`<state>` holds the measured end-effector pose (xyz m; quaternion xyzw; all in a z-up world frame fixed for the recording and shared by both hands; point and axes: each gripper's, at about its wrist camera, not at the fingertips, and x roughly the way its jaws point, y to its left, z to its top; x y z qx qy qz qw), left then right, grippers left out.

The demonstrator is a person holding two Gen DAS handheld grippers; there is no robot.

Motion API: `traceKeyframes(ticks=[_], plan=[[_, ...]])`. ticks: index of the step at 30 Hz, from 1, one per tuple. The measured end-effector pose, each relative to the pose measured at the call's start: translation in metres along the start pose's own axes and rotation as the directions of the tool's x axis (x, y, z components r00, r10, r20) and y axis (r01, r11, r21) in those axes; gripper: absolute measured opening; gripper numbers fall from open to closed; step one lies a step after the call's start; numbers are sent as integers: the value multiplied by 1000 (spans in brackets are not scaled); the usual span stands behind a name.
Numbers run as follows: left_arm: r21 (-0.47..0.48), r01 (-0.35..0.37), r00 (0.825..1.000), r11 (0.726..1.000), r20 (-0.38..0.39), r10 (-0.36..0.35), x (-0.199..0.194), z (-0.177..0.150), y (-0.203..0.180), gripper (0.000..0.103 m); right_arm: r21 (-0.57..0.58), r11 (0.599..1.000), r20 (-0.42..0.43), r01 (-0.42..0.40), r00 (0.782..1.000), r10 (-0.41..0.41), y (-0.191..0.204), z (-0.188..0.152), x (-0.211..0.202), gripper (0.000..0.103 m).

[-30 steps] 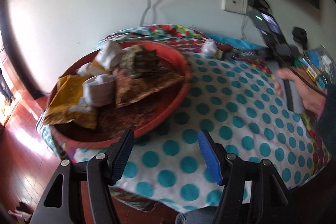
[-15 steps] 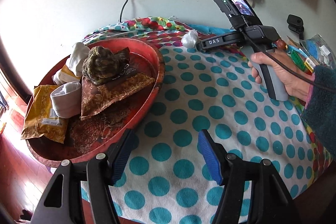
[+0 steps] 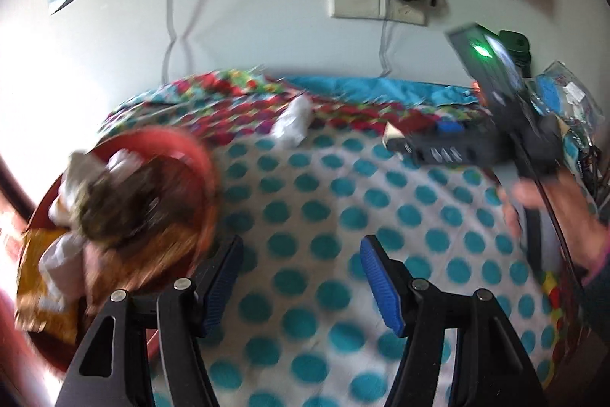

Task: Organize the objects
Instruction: 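Grasp the red box on the bedspread with the right gripper, then grasp the white plastic bag with the left gripper while the right gripper holds the red box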

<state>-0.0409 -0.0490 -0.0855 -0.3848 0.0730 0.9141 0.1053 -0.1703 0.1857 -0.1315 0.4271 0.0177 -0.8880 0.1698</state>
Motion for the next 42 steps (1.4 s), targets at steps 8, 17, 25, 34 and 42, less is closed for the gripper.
traceKeyframes(ticks=[8, 17, 25, 34, 42], plan=[[9, -12, 1000, 1000, 11, 12, 39, 49, -10, 66, 16, 998, -13, 55, 998, -54, -12, -29, -26, 62], [46, -44, 999, 998, 0, 44, 90, 92, 0, 66, -13, 997, -25, 77, 997, -77, -7, -30, -23, 63], [55, -124, 989, 991, -74, 128, 136, 107, 4, 66, -26, 997, -30, 79, 996, -80, -5, -31, -21, 66], [-23, -109, 984, 994, -143, 105, 167, 110, 15, 67, -33, 996, -32, 78, 996, -79, -6, -32, -21, 68], [-155, -65, 993, 986, -107, 48, 165, 102, 27, 66, -49, 995, -38, 90, 995, -92, -5, -32, -20, 69]])
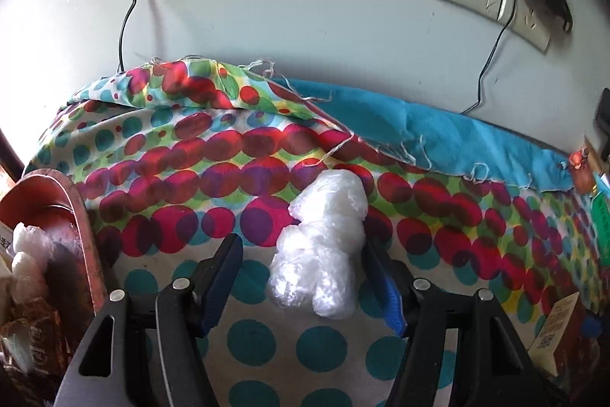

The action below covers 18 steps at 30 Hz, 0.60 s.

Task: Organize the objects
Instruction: 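Grasp the white plastic bag with the left gripper while the right gripper holds the red box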

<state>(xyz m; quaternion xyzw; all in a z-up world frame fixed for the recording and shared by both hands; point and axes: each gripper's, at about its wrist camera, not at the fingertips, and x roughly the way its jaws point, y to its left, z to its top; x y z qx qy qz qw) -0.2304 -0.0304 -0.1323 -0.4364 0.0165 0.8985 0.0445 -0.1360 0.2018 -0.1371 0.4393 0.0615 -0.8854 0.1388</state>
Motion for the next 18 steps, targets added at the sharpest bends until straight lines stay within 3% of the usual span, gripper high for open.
traceKeyframes(ticks=[8, 10, 12, 18], plan=[[-2, -8, 1000, 1000, -1, 8, 0, 1, 1, 68, -26, 1000, -7, 15, 1000, -15, 4, 0, 2, 72], [0, 3, 1000, 1000, 3, -3, -1, 1, 1, 58, -25, 1000, -7, 14, 1000, -14, 3, 0, 2, 72], [-2, 7, 1000, 1000, 17, -7, -4, 0, 1, 34, -25, 1000, -6, 14, 1000, -14, 4, 1, 2, 72], [-24, 88, 995, 996, 51, -87, -11, 0, 7, 34, -26, 1000, -6, 14, 1000, -15, 7, 1, 2, 72]])
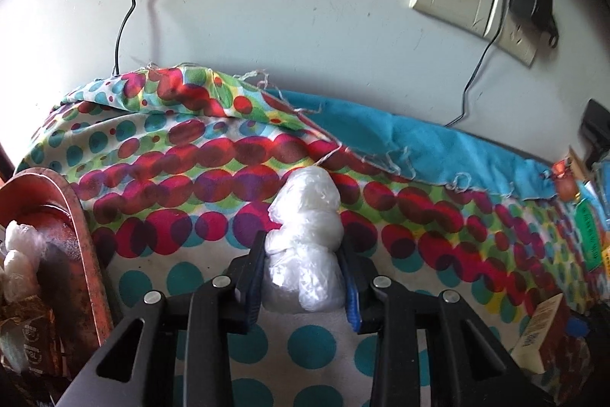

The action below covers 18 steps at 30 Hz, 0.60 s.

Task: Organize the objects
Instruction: 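Grasp the white plastic bag with the left gripper while the right gripper holds the red box, then carry the white plastic bag into the red tray and open the left gripper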

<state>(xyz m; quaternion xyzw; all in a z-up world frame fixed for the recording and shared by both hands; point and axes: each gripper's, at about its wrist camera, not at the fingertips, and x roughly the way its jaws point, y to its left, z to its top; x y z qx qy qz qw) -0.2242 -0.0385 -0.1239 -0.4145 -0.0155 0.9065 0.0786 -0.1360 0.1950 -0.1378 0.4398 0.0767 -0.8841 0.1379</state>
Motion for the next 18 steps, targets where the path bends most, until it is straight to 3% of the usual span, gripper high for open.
traceKeyframes(ticks=[3, 9, 18], plan=[[12, -2, 1000, 1000, 29, 2, -6, 0, -3, 34, 0, 1000, 0, -1, 1000, 1, 0, 0, 0, 71], [78, -71, 997, 994, 37, 68, -6, -2, -20, 34, 1, 1000, 0, -2, 1000, 2, 1, 1, -1, 71], [91, -52, 999, 995, 9, 52, -35, -37, -36, 34, 1, 1000, -1, -2, 1000, 2, 1, 3, -1, 71]])
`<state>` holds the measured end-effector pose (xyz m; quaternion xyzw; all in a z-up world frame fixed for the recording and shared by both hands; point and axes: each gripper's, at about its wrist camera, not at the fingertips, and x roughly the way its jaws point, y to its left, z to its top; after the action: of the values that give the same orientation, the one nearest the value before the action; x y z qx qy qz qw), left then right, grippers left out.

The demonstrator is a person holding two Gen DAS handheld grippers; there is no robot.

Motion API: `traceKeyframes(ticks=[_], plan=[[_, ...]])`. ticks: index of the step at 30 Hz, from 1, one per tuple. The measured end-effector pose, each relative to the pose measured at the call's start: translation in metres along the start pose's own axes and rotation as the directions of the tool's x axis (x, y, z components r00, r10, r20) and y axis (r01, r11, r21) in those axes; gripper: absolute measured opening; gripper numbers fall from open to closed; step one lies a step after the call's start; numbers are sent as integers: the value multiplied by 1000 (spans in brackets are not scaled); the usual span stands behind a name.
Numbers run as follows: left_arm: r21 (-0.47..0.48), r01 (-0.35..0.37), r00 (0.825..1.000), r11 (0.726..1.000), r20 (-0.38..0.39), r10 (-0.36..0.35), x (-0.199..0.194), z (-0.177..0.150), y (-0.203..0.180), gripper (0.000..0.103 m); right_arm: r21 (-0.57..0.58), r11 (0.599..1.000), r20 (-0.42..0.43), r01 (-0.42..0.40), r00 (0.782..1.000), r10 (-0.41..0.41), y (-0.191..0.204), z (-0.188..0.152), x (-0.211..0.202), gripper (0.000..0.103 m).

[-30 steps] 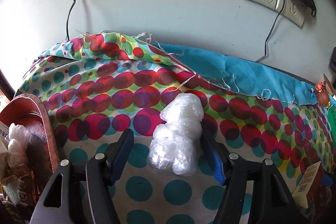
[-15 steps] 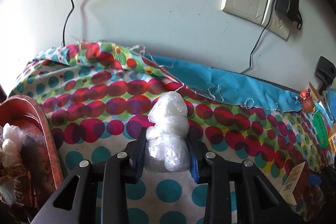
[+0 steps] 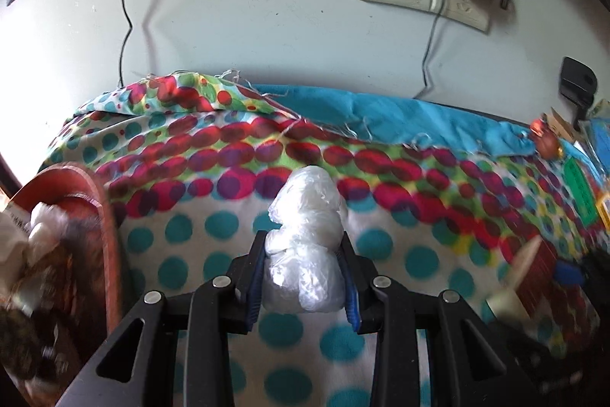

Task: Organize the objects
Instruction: 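Carry the white plastic bag into the red tray and open the left gripper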

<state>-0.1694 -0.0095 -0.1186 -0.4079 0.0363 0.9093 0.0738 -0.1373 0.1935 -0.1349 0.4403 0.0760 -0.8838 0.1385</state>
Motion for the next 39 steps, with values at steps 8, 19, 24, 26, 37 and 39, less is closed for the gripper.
traceKeyframes(ticks=[8, 19, 24, 26, 37, 39], plan=[[-37, -11, 1000, 999, 24, 12, -68, -32, 23, 34, 1, 1000, -1, 0, 1000, 0, 0, 1, 0, 71], [-98, -58, 996, 994, 66, 65, -157, -60, 82, 34, 0, 1000, -1, -1, 1000, 1, -1, 1, 0, 72], [-127, -131, 985, 983, 98, 144, -199, -57, 124, 34, 0, 1000, -1, 1, 1000, -1, 0, 1, 0, 72], [-145, -189, 973, 971, 106, 205, -214, -53, 150, 34, 0, 1000, -1, -1, 1000, 1, -1, 1, 0, 72], [-283, -210, 976, 936, 3, 220, -198, -59, 248, 34, 2, 1000, -2, 3, 1000, -3, -1, 1, 0, 74], [-316, -191, 981, 929, -21, 194, -187, -59, 256, 34, 2, 1000, -2, 3, 1000, -3, -1, 1, 1, 74]])
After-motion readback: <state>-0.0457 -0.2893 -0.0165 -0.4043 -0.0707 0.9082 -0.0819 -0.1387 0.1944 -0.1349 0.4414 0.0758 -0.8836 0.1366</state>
